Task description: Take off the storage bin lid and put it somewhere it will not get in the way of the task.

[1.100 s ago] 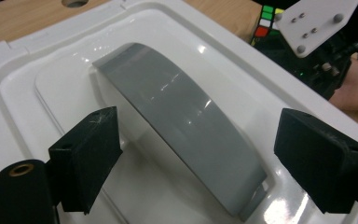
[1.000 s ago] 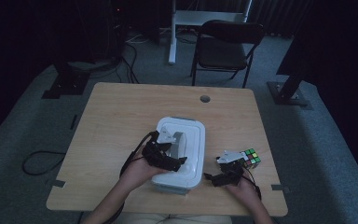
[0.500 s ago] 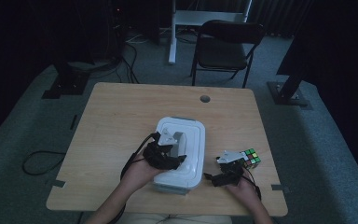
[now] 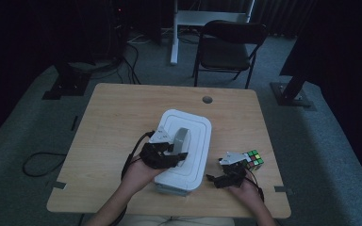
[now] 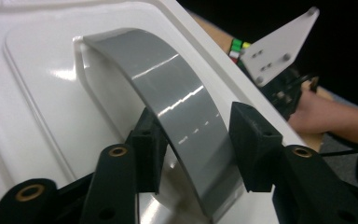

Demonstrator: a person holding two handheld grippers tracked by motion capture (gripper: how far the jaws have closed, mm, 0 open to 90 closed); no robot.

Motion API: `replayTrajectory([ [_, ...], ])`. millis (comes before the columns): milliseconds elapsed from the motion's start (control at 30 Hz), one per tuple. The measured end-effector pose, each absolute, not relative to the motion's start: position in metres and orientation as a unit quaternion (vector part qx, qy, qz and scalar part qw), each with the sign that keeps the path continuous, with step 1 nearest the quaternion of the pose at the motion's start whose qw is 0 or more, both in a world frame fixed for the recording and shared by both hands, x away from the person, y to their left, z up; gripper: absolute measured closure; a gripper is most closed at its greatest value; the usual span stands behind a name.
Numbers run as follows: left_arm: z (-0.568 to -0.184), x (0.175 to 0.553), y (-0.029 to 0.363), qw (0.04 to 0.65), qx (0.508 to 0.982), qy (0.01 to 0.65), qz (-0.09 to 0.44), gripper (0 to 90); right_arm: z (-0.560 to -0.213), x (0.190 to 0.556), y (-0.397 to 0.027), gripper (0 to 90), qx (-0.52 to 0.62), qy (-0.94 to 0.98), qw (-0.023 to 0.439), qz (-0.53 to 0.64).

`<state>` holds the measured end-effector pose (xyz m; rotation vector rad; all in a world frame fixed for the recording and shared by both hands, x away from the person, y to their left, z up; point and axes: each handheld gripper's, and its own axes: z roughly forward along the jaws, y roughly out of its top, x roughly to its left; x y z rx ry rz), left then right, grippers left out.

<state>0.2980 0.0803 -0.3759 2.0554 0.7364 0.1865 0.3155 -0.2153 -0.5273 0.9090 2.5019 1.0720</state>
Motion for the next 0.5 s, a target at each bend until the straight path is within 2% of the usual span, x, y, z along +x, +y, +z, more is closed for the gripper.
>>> replayTrajectory([
  [333, -0.360, 0.292, 0.089, 0.492, 0.818, 0.288, 0.075, 64.4, -0.527, 0.315, -0.215, 13.2, 0.314, 0.864, 0.136, 0.370],
  [500, -0.354, 0.293, 0.101, 0.500, 0.808, 0.298, 0.092, 67.0, -0.527, 0.316, -0.215, 13.2, 0.314, 0.864, 0.136, 0.370],
])
